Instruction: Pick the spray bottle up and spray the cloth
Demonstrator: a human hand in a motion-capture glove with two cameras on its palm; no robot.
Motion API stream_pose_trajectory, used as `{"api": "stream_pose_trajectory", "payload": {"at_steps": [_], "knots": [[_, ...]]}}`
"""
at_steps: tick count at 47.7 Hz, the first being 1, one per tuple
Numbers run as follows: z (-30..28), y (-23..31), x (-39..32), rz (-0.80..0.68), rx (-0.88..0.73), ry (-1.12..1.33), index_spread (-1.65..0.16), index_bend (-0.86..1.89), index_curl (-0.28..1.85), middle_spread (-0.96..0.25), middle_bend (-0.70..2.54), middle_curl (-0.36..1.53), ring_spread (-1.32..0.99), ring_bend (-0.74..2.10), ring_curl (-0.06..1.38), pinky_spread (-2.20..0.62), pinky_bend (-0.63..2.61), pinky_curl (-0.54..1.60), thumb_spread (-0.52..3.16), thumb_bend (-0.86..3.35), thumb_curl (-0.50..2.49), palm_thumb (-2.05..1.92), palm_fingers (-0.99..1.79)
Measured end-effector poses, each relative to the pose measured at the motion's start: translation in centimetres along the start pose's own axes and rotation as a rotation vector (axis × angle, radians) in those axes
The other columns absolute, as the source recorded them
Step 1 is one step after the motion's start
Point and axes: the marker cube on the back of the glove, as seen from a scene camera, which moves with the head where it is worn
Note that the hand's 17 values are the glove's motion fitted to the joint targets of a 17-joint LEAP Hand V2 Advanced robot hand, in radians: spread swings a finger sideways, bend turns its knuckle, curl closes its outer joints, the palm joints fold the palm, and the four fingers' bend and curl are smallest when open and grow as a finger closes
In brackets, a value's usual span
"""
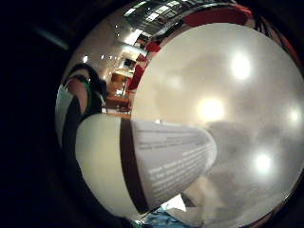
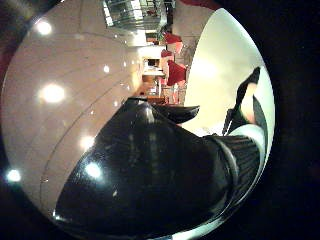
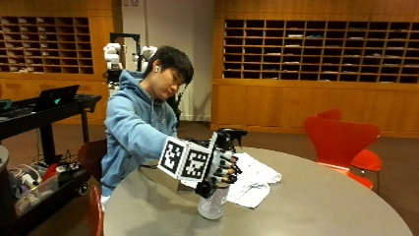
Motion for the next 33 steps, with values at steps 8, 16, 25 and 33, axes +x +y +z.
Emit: {"api": "stream_pose_trajectory", "payload": {"at_steps": [8,16,25,33], "knots": [[1.8,0.7,-2.2,-0.035,-0.139,0.214,-0.2,0.52,0.47,-0.1,0.6,0.49,-0.2,0.55,0.4,-0.14,0.25,0.31,0.31,0.0,0.6,0.93,1.39],[2.7,2.2,-5.9,-0.065,-0.272,0.481,-0.2,0.54,0.49,-0.1,0.62,0.5,-0.21,0.56,0.42,-0.2,0.29,0.34,0.21,-0.03,0.64,0.92,1.4],[4.2,4.1,-10.9,-0.044,-0.41,0.791,-0.2,0.54,0.51,-0.1,0.63,0.5,-0.21,0.57,0.44,-0.23,0.31,0.36,0.16,-0.03,0.67,0.92,1.39],[6.1,5.5,-14.2,-0.019,-0.465,1.093,-0.2,0.55,0.52,-0.1,0.64,0.5,-0.21,0.57,0.44,-0.24,0.31,0.37,0.14,-0.03,0.69,0.91,1.39]]}}
